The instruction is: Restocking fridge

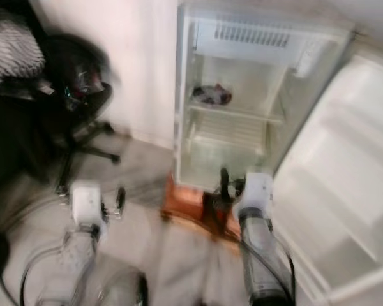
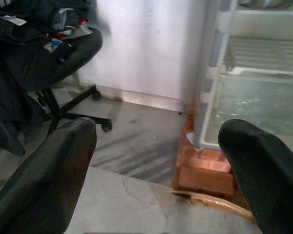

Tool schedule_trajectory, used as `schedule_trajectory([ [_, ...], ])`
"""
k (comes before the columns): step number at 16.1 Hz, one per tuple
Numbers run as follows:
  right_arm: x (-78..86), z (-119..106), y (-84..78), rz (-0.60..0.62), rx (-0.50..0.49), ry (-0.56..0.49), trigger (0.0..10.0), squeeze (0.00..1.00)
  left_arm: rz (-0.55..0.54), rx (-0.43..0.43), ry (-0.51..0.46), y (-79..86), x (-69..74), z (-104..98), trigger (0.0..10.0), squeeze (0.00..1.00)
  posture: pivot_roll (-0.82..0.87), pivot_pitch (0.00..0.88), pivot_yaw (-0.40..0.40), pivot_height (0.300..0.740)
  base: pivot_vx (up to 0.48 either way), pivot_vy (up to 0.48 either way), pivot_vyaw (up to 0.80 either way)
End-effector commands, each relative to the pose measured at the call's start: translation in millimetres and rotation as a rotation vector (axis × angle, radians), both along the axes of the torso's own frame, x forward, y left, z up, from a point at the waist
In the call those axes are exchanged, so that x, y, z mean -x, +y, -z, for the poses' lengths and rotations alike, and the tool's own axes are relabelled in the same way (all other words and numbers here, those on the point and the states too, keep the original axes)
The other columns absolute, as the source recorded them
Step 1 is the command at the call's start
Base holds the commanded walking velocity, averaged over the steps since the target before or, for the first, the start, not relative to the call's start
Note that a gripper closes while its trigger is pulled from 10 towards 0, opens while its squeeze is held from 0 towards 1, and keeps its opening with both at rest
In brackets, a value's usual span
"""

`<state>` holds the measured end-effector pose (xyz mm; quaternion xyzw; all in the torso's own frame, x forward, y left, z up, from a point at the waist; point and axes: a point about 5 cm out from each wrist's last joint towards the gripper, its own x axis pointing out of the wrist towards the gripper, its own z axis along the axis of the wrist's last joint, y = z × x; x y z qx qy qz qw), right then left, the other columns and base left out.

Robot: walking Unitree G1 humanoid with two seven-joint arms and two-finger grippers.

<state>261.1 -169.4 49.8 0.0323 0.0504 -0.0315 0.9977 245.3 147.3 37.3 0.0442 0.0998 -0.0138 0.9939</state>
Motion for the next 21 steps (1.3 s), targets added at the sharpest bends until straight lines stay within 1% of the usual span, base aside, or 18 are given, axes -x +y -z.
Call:
schedule_trajectory([
  [1,-2.7,-8.3,-11.4,0.041,0.016,-0.035,10.0,0.00,0.015,-0.010,-0.042,1.2,-6.4,-9.9,10.0,0.00,0.14,0.020,-0.062,0.740,-0.311,0.000,0.00],
  [3,-0.4,-7.2,-17.5,0.059,0.030,-0.032,10.0,0.00,0.012,-0.017,-0.040,2.8,-5.6,-9.4,10.0,0.00,0.14,0.020,-0.060,0.740,-0.289,0.000,0.00],
  [5,0.8,-2.4,-22.3,0.065,0.037,-0.009,10.0,0.00,0.027,-0.023,-0.041,0.7,-5.6,-7.6,10.0,0.00,0.14,0.024,-0.067,0.740,0.000,0.000,0.00],
  [7,-1.8,-4.4,-21.0,0.059,0.038,-0.014,10.0,0.00,0.032,-0.023,-0.049,-1.6,-7.2,-9.2,10.0,0.00,0.14,0.019,-0.069,0.740,0.000,0.000,-0.45],
  [8,-4.5,-7.2,-20.0,0.052,0.044,-0.028,10.0,0.00,0.039,-0.031,-0.067,-3.2,-8.8,-11.8,10.0,0.00,0.14,0.018,-0.069,0.740,0.000,0.000,0.00],
  [9,-6.8,-8.6,-19.0,0.047,0.049,-0.033,10.0,0.00,0.038,-0.024,-0.064,-4.2,-9.7,-11.8,10.0,0.00,0.14,0.018,-0.069,0.740,0.000,0.000,0.00],
  [12,-11.8,-12.5,-20.4,0.040,0.057,-0.045,10.0,0.00,0.064,-0.019,-0.065,-8.9,-8.2,-11.3,10.0,0.00,0.13,0.020,-0.067,0.740,0.000,-0.446,0.00],
  [15,-11.0,-11.8,-21.8,0.038,0.064,-0.045,10.0,0.00,0.067,-0.024,-0.066,-8.9,-7.6,-10.7,10.0,0.00,0.13,0.024,-0.066,0.740,0.000,-0.480,0.00],
  [21,-11.2,-11.6,-19.2,0.024,0.069,-0.050,10.0,0.00,0.082,-0.027,-0.065,-11.4,-5.7,-10.0,10.0,0.00,0.12,0.035,-0.061,0.740,0.000,-0.480,0.00],
])
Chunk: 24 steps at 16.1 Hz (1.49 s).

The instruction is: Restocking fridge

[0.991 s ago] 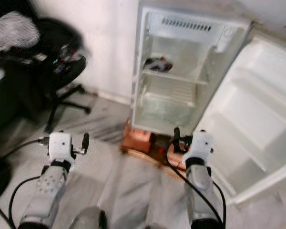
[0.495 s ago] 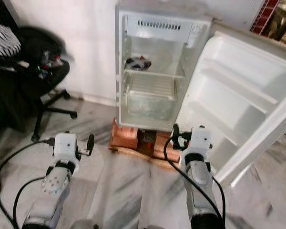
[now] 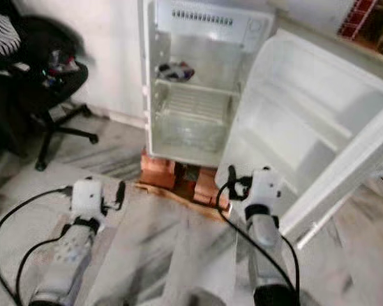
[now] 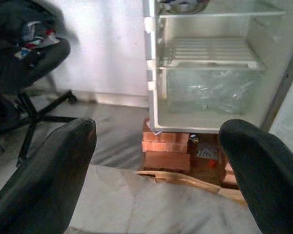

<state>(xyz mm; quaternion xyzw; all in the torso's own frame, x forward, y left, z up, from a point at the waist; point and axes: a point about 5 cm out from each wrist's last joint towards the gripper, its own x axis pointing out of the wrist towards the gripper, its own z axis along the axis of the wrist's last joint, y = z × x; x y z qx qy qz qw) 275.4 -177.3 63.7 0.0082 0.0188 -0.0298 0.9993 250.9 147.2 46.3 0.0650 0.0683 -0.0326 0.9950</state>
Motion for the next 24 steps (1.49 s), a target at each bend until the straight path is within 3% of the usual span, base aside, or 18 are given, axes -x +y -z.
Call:
schedule_trajectory([
  [1,3.1,2.2,-11.4,0.028,0.017,0.011,10.0,0.00,0.038,0.008,-0.002,-11.3,0.1,-0.9,10.0,0.00,0.12,0.035,-0.061,0.740,0.000,-0.480,0.00],
  [6,3.8,4.3,-9.1,0.005,0.010,0.016,10.0,0.00,0.042,0.004,0.003,-11.6,2.2,0.4,10.0,0.00,0.13,0.042,-0.062,0.740,0.000,-0.480,0.00],
  [9,5.7,8.1,-2.2,-0.077,-0.030,0.030,10.0,0.00,0.042,0.002,0.008,-11.1,3.7,1.9,10.0,0.00,0.13,0.044,-0.063,0.740,0.000,-0.480,0.00],
  [13,0.0,8.2,-7.0,-0.058,-0.030,0.037,10.0,0.00,0.040,-0.001,0.013,-9.1,3.3,3.3,10.0,0.00,0.13,0.043,-0.063,0.740,0.000,-0.480,0.00],
  [17,-24.2,-10.5,-3.1,-0.050,-0.027,-0.027,10.0,0.00,0.041,0.023,0.008,-9.5,1.6,2.8,10.0,0.00,0.14,0.038,-0.059,0.740,0.000,0.000,0.00],
  [20,-48.5,-27.2,8.4,-0.062,-0.099,-0.057,10.0,0.00,0.032,0.023,0.006,-7.0,0.3,2.3,10.0,0.00,0.15,0.034,-0.058,0.740,0.000,0.000,0.00],
  [24,-61.7,-41.4,23.0,-0.098,-0.038,-0.106,10.0,0.00,0.024,0.019,0.004,-5.7,1.5,2.3,10.0,0.00,0.15,0.034,-0.055,0.740,0.000,0.000,0.59],
])
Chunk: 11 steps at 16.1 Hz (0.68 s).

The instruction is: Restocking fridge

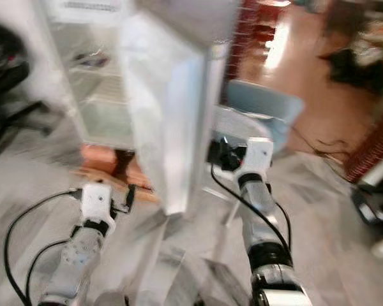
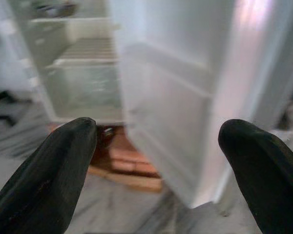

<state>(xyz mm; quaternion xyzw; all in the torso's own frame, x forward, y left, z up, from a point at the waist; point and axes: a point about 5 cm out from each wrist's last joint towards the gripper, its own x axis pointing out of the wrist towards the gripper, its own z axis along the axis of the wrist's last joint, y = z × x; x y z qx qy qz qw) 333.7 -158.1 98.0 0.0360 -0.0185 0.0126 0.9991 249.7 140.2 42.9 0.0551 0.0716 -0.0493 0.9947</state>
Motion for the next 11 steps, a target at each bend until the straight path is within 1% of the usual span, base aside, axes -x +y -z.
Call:
schedule_trajectory([
  [1,-5.0,-7.3,5.3,-0.011,0.001,-0.028,10.0,0.00,-0.007,-0.003,-0.006,1.2,0.5,-1.2,10.0,0.00,0.15,0.034,-0.055,0.740,0.000,0.000,0.78],
  [4,-8.2,-3.4,6.3,0.067,-0.033,0.000,10.0,0.00,-0.013,-0.009,-0.001,1.5,1.1,-0.3,10.0,0.00,0.16,0.038,-0.056,0.740,0.000,0.000,0.78],
  [5,-9.3,-3.9,5.6,0.083,-0.015,0.003,10.0,0.00,-0.012,-0.010,0.000,1.2,1.2,-0.1,10.0,0.00,0.16,0.039,-0.057,0.740,0.000,0.000,0.80],
  [6,-12.7,-6.7,3.5,0.122,0.014,0.005,10.0,0.00,-0.012,-0.011,0.004,0.7,1.2,0.4,10.0,0.00,0.16,0.040,-0.057,0.740,0.000,0.000,0.00],
  [7,-14.3,-9.1,2.5,0.142,0.016,0.001,10.0,0.00,-0.012,-0.012,0.005,0.5,1.1,0.5,10.0,0.00,0.16,0.040,-0.058,0.740,0.000,0.000,0.00],
  [9,-17.8,-14.8,3.0,0.170,-0.009,-0.009,10.0,0.00,-0.012,-0.015,0.012,0.4,1.1,1.2,10.0,0.00,0.16,0.043,-0.058,0.740,0.000,0.000,0.00],
  [11,-20.4,-17.2,4.2,0.189,-0.004,-0.010,10.0,0.00,-0.011,-0.017,0.018,-0.2,1.5,2.2,10.0,0.00,0.16,0.044,-0.059,0.740,0.000,0.000,0.00],
])
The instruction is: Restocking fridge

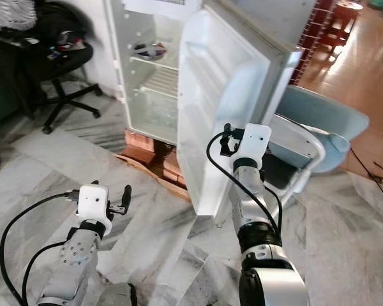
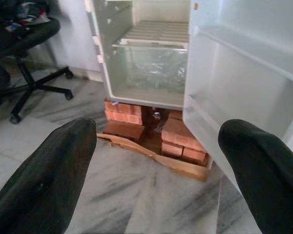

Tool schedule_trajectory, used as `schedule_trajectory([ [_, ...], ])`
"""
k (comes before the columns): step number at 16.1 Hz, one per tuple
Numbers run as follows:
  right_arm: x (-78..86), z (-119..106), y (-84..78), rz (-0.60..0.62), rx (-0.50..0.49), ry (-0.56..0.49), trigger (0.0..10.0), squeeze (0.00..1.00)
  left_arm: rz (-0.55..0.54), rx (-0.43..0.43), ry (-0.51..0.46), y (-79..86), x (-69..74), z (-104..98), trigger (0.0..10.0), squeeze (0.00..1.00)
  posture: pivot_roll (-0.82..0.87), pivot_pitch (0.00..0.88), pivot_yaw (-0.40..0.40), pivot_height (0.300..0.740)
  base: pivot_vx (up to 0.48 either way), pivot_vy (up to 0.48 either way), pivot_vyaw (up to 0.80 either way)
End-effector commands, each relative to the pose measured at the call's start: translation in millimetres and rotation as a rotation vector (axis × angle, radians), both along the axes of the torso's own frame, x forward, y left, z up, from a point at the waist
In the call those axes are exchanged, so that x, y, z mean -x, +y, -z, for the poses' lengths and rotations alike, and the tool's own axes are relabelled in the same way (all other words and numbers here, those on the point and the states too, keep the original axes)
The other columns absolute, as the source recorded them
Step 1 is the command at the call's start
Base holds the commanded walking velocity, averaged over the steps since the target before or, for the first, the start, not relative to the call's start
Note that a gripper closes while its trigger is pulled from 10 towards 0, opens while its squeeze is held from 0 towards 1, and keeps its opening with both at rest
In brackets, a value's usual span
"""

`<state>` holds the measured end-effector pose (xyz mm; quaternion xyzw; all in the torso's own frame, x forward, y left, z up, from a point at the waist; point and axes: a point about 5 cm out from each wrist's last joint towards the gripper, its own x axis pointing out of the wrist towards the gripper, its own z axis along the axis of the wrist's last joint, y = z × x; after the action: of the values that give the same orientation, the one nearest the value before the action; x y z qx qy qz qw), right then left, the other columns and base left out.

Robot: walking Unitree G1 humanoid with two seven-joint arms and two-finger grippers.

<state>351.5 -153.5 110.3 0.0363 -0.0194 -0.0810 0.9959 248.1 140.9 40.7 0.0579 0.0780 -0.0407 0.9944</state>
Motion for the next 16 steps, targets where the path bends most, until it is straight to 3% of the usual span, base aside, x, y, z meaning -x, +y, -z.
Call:
schedule_trajectory([
  [1,-5.0,-4.2,-0.5,0.016,0.026,0.012,10.0,0.00,0.008,-0.012,0.010,-1.1,0.0,0.3,10.0,0.00,0.16,0.044,-0.059,0.740,0.000,0.000,0.00],
  [5,-13.9,-4.8,1.0,0.009,0.009,0.051,10.0,0.00,0.001,-0.024,0.027,1.1,3.2,2.6,10.0,0.00,0.17,0.049,-0.060,0.740,0.000,0.000,0.00],
  [7,-25.4,-19.5,6.8,-0.020,0.008,0.039,10.0,0.00,0.008,-0.026,0.027,-0.2,2.6,1.8,10.0,0.00,0.18,0.052,-0.055,0.740,0.000,0.000,0.00],
  [9,-31.9,-34.5,19.7,-0.117,-0.070,-0.022,10.0,0.00,0.012,-0.026,0.026,-0.8,2.1,1.2,10.0,0.00,0.19,0.054,-0.056,0.740,0.000,0.000,0.00],
  [10,-30.7,-52.8,58.6,-0.434,-0.254,-0.121,10.0,0.00,0.011,-0.028,0.028,-0.3,1.9,1.0,10.0,0.00,0.19,0.055,-0.058,0.740,0.000,0.000,0.00],
  [11,-23.8,-61.2,77.8,-0.622,-0.351,-0.180,10.0,0.00,0.011,-0.028,0.029,-0.2,2.5,0.9,10.0,0.00,0.19,0.056,-0.058,0.740,0.000,0.000,0.00],
  [13,18.7,-71.4,108.4,-1.075,-0.476,-0.254,10.0,0.00,0.010,-0.029,0.033,0.2,3.8,1.3,10.0,0.00,0.19,0.061,-0.059,0.740,0.000,0.000,0.00],
  [14,43.8,-70.0,112.7,-1.243,-0.483,-0.247,10.0,0.00,0.009,-0.030,0.037,0.5,4.6,2.1,10.0,0.00,0.19,0.063,-0.059,0.740,0.000,0.000,0.00],
  [15,50.8,-62.9,112.4,-1.275,-0.447,-0.224,10.0,0.00,0.009,-0.030,0.040,0.7,4.9,2.6,10.0,0.00,0.18,0.064,-0.058,0.740,0.000,0.000,0.00],
  [16,55.7,-28.3,101.9,-1.230,-0.321,-0.122,10.0,0.00,0.014,-0.031,0.046,0.0,5.1,3.9,10.0,0.00,0.18,0.064,-0.056,0.740,0.000,0.000,0.00],
])
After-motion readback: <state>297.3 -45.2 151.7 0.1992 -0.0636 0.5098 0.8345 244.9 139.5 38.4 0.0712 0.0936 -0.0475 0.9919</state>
